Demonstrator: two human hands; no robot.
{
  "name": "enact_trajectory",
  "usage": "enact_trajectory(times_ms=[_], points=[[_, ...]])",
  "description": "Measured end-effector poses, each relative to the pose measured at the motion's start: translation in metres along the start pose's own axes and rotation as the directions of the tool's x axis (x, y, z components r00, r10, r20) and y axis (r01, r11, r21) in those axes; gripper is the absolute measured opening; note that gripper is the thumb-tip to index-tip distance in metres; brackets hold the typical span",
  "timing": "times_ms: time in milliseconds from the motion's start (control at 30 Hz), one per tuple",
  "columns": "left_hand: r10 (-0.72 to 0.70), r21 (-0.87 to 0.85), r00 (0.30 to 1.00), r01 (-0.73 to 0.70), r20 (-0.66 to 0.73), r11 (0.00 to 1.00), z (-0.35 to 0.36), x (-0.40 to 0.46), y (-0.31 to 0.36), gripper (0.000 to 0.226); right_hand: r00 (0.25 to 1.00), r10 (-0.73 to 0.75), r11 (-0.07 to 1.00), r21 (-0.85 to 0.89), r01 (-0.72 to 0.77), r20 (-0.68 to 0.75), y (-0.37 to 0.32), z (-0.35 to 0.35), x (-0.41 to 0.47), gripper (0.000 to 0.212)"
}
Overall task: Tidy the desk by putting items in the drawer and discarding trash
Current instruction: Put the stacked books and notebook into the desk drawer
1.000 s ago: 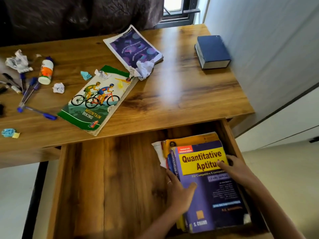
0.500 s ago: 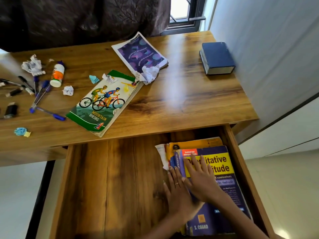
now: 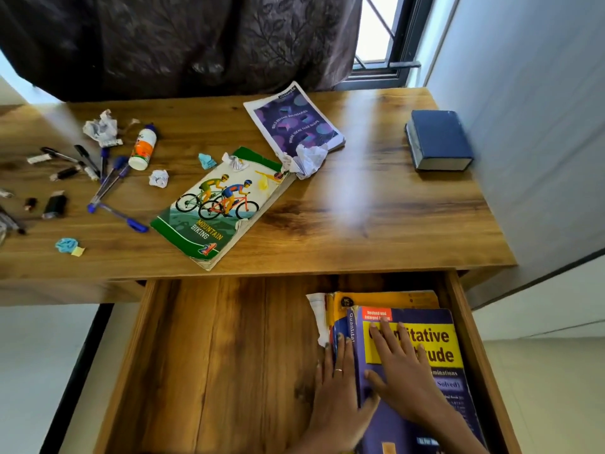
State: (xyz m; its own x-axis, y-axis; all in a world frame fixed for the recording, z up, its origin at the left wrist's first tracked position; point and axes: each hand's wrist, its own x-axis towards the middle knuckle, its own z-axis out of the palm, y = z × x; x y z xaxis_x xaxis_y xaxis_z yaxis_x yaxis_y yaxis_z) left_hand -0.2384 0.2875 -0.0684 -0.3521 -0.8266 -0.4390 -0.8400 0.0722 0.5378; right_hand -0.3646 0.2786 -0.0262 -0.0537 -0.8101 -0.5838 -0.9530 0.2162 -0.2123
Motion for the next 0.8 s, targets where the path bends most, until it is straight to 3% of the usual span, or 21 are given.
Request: enact_trajectory(times_ms=[133,200,300,367,467,533,633,800], points=[[0.045,-0.030,0.998,-0.047,-0.045,0.998,-0.010,-0.001,-0.015,0.079,1.000,0.012,1.000,-0.015,-0.012,0.021,-0.001,-0.006,0.002,0.081],[0.061,-0.112,0.991,-0.075,-0.119,0.991,-0.017,-0.002,-0.020,0.076,0.999,0.019,1.000,-0.025,-0.018,0.031,-0.003,-0.012,0.003,0.079],[0.083,-0.191,0.965,-0.133,-0.250,0.973,-0.035,-0.001,-0.023,0.051,0.999,0.021,0.999,-0.039,-0.019,0.036,-0.008,-0.021,0.006,0.077],[0.113,-0.157,0.900,-0.195,-0.421,0.968,-0.054,0.005,-0.023,0.040,0.999,0.017,0.999,-0.045,-0.015,0.036,-0.010,-0.027,0.010,0.075],[0.163,-0.045,0.708,-0.265,-0.687,0.963,-0.090,0.023,-0.030,0.035,1.000,0.010,0.998,-0.058,-0.008,0.028,-0.014,-0.039,0.015,0.069],[0.168,0.019,0.636,-0.234,-0.753,0.972,-0.120,0.036,-0.039,0.031,1.000,-0.017,0.999,-0.047,0.017,-0.001,-0.017,-0.047,0.018,0.065],[0.124,0.051,0.585,-0.139,-0.801,0.989,-0.163,0.062,-0.058,0.030,0.993,-0.088,0.996,0.020,0.090,-0.075,-0.022,-0.055,0.025,0.060],[-0.035,0.003,0.628,0.059,-0.777,0.998,-0.211,0.104,-0.082,0.035,0.970,-0.183,0.968,0.145,0.207,-0.161,-0.039,-0.076,0.036,0.033]])
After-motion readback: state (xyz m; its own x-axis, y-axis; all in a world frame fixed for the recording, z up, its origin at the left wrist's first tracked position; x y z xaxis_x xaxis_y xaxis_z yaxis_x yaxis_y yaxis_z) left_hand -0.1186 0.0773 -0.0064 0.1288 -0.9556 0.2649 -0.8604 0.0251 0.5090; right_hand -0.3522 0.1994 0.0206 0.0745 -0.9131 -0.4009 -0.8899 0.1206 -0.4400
